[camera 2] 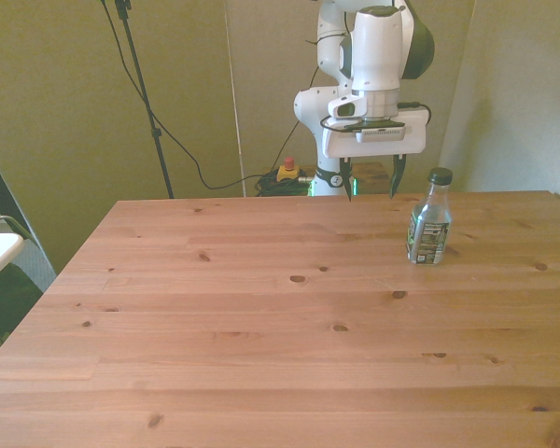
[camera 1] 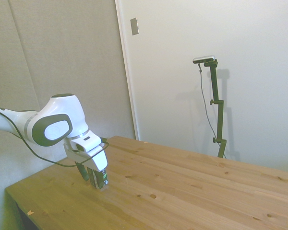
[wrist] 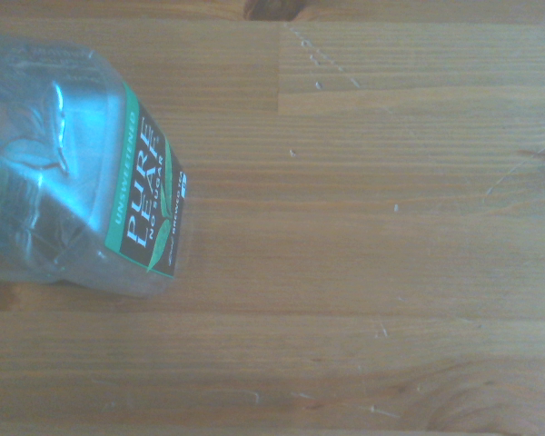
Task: Knock down the bottle
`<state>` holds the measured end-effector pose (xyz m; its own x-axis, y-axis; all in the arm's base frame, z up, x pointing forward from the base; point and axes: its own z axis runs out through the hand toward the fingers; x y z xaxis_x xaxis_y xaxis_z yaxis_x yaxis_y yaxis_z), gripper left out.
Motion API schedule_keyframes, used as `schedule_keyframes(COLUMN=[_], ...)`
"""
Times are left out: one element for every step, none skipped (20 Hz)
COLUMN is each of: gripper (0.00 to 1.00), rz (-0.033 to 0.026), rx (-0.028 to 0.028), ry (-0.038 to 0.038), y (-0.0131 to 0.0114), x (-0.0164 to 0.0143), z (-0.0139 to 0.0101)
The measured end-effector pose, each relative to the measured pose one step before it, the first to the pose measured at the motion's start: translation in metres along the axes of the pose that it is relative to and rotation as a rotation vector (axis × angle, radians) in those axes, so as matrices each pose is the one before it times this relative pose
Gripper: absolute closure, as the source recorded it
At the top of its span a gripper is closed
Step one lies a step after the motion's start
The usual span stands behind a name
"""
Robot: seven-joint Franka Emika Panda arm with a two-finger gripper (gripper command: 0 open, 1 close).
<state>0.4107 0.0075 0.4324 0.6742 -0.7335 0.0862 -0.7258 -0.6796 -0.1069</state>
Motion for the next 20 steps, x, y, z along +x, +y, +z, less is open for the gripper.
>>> schedule_keyframes(gripper=[0.00, 0.00, 0.00, 0.00, 0.00, 0.00, 0.00, 0.00, 0.00, 1.00, 1.00, 1.00, 1.00, 1.00, 1.00, 1.00, 1.00, 1.00, 1.00, 1.00], rz=[0.00002, 0.00009, 0.00396, 0.01171, 0.01491, 0.01380, 0.01920, 0.02325, 0.01887, 0.01254, 0.01271, 0.01013, 0.01016, 0.00750, 0.00453, 0.00570, 0.00466, 0.00410, 0.00365, 0.00286], rx=[-0.00021, -0.00057, 0.00008, 0.00089, 0.00177, 0.00292, 0.00397, 0.00449, 0.00389, 0.00390, 0.00276, -0.00088, -0.00169, 0.00015, 0.00023, 0.00433, 0.00409, 0.00103, 0.00218, 0.00355], ry=[-0.00023, -0.00044, 0.00130, 0.00442, 0.00579, 0.00625, 0.00651, 0.00536, 0.00369, 0.00238, 0.00075, -0.00193, -0.00246, -0.00163, -0.00192, 0.00009, -0.00029, -0.00208, 0.00041, 0.00154], y=[-0.00007, -0.00020, -0.00131, -0.00337, -0.00454, -0.00541, -0.00523, -0.00444, -0.00341, -0.00307, -0.00246, -0.00216, -0.00243, -0.00297, -0.00334, -0.00354, -0.00374, -0.00379, -0.00391, -0.00406], x=[0.00007, -0.00018, -0.00103, -0.00223, -0.00303, -0.00380, -0.00349, -0.00254, -0.00168, -0.00111, -0.00078, -0.00121, -0.00195, -0.00266, -0.00372, -0.00388, -0.00399, -0.00460, -0.00440, -0.00406], z=[0.00017, 0.00030, -0.00038, -0.00155, -0.00220, -0.00272, -0.00304, -0.00303, -0.00271, -0.00264, -0.00236, -0.00200, -0.00236, -0.00272, -0.00270, -0.00257, -0.00276, -0.00263, -0.00245, -0.00249])
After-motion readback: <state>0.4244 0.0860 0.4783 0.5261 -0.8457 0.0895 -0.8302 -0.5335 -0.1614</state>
